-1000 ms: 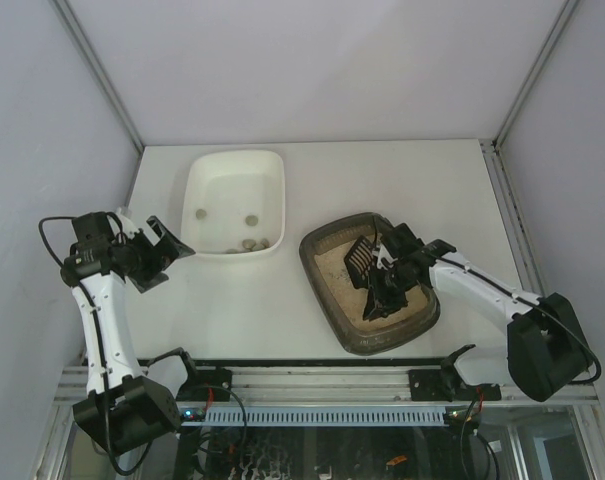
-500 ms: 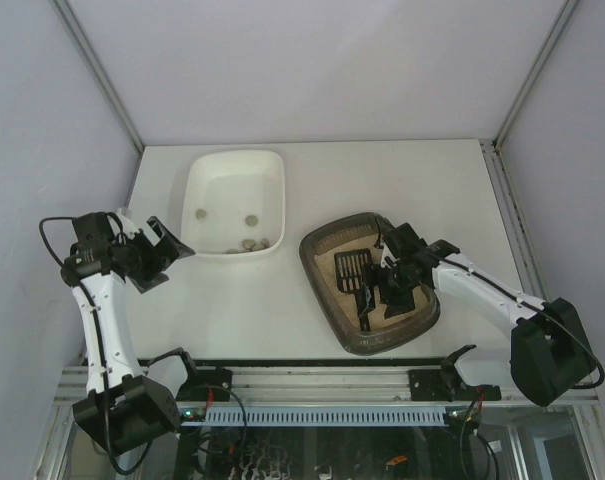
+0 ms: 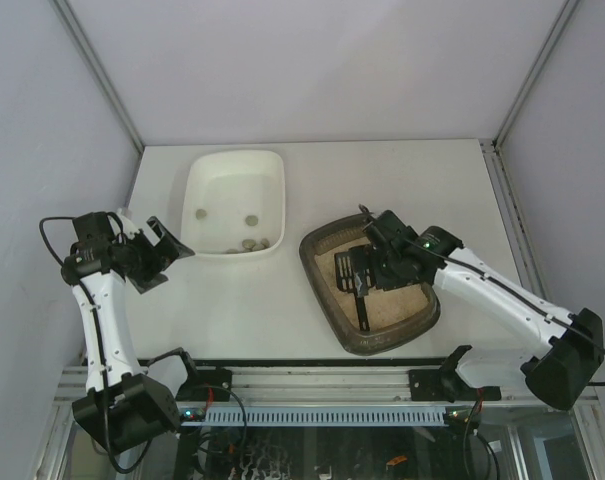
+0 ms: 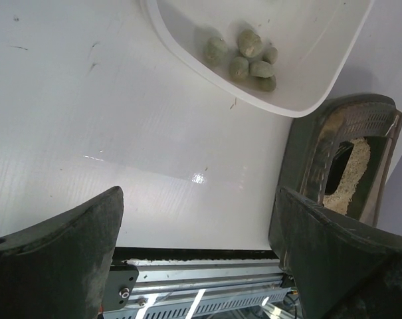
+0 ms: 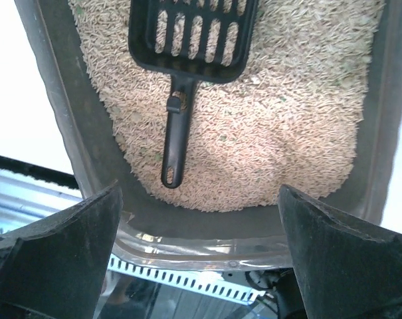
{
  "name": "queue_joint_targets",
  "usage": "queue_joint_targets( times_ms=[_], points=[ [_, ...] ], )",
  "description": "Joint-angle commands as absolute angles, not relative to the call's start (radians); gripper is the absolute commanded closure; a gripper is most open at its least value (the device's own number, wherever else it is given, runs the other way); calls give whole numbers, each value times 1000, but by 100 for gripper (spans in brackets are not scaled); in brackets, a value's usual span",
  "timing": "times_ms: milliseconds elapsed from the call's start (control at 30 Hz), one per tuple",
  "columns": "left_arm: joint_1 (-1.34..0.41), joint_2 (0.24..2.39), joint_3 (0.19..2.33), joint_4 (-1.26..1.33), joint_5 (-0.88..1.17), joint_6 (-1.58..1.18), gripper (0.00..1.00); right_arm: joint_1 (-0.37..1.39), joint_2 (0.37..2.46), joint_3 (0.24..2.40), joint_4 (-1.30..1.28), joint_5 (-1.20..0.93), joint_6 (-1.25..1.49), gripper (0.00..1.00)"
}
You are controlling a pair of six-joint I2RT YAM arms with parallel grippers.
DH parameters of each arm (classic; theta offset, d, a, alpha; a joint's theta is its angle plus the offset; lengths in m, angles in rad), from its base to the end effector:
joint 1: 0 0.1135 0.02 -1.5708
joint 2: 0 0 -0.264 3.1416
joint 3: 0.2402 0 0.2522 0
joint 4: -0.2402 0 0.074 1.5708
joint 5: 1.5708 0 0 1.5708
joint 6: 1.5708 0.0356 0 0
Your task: Clean the litter box
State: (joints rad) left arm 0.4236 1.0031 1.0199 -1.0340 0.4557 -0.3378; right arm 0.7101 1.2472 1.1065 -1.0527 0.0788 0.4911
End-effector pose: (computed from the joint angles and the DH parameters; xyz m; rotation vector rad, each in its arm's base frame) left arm 0.1684 0.0588 0.3101 -0.7818 2.3999 -0.5528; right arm 0.1742 0.1461 0.2871 -0.2829 2.7644 0.2095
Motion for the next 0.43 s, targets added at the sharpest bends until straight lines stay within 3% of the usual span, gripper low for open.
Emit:
queue_joint_targets(
  times_ms=[0, 267, 400],
  points=[
    [422, 979, 994, -1024, 440, -320, 0, 780, 1196, 1137, -1073, 286, 505, 0],
    [421, 915, 972, -1012, 389, -273, 0, 740, 1018, 1155, -884, 336, 503, 0],
    [422, 845, 921, -965, 338, -252, 0, 745, 939, 1169, -830, 482, 503, 0]
  ],
)
